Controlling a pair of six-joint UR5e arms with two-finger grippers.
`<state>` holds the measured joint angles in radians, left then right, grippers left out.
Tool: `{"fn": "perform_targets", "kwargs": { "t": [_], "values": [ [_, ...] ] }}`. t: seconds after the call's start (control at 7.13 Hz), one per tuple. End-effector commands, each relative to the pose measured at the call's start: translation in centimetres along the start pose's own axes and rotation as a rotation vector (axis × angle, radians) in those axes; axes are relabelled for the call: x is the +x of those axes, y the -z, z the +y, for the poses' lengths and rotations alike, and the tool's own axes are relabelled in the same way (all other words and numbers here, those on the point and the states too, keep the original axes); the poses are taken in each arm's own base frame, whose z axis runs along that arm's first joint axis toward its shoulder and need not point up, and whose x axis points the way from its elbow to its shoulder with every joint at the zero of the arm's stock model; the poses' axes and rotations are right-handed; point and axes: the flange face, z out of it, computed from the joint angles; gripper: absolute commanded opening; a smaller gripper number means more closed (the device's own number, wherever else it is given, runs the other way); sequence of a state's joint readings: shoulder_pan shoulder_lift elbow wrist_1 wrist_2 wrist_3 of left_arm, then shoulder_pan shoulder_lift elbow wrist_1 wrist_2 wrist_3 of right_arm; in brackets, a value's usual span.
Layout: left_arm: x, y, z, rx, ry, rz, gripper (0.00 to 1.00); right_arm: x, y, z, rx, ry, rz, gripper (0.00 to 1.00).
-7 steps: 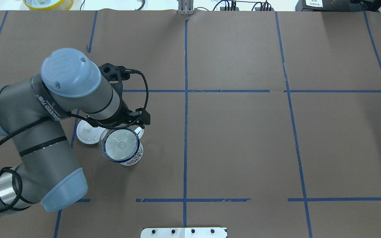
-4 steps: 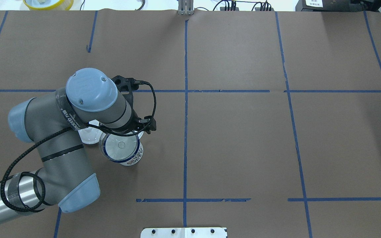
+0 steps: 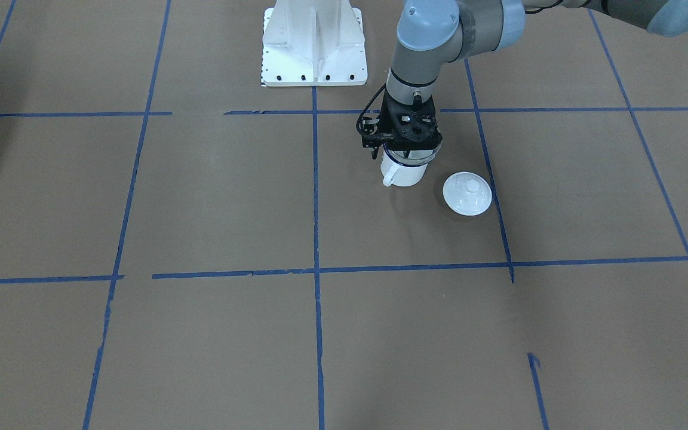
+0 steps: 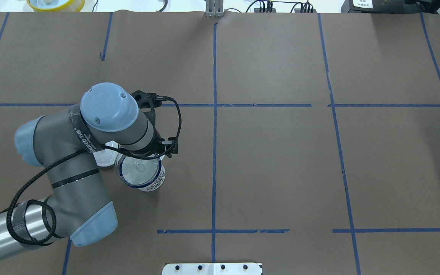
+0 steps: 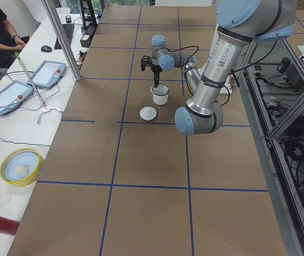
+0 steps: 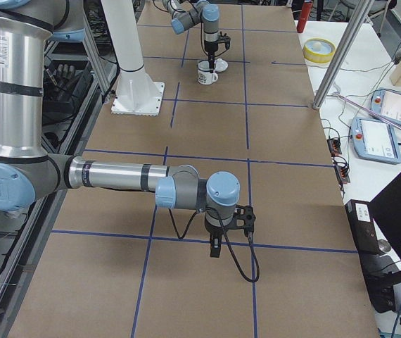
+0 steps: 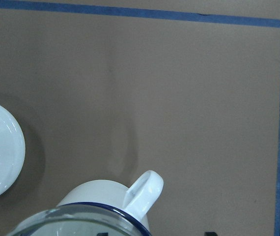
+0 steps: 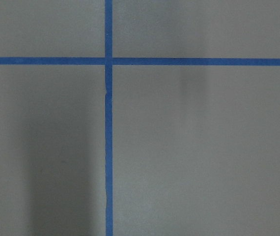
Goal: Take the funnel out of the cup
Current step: 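Move the left gripper over the glass funnel in the white mug, then lower the left gripper and close it on the funnel rim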
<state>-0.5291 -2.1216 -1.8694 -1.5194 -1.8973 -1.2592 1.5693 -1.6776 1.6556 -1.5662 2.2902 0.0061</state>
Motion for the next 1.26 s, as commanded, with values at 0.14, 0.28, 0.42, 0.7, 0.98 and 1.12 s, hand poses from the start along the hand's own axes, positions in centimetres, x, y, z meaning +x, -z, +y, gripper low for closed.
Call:
{"fn": "perform_targets", "kwargs": {
  "t": [0.14, 0.28, 0.42, 0.7, 0.98, 1.12],
  "values": [
    [0.3, 0.0, 0.6, -0.008, -0.005, 0.003, 0.28, 0.0, 0.0, 0.0, -0.001, -0.001, 0.000, 1.00],
    [0.3, -0.2, 0.8, -0.012, -0.007, -0.001, 0.14, 0.0, 0.0, 0.0, 0.000, 0.000, 0.000, 1.00],
    [0.3, 0.0, 0.9, -0.012, -0.008, 0.002, 0.00, 0.0, 0.0, 0.0, -0.001, -0.001, 0.000, 1.00],
    [0.3, 1.8, 1.5, -0.013, -0.006, -0.004, 0.00, 0.0, 0.0, 0.0, -0.001, -0.001, 0.000, 1.00],
    [0.0, 6.5, 2.2, 0.007, -0.021, 0.045, 0.00, 0.0, 0.0, 0.0, 0.000, 0.000, 0.000, 1.00],
    [-0.7, 8.5, 1.1, 0.034, -0.008, 0.069, 0.00, 0.0, 0.0, 0.0, -0.001, -0.001, 0.000, 1.00]
  ]
}}
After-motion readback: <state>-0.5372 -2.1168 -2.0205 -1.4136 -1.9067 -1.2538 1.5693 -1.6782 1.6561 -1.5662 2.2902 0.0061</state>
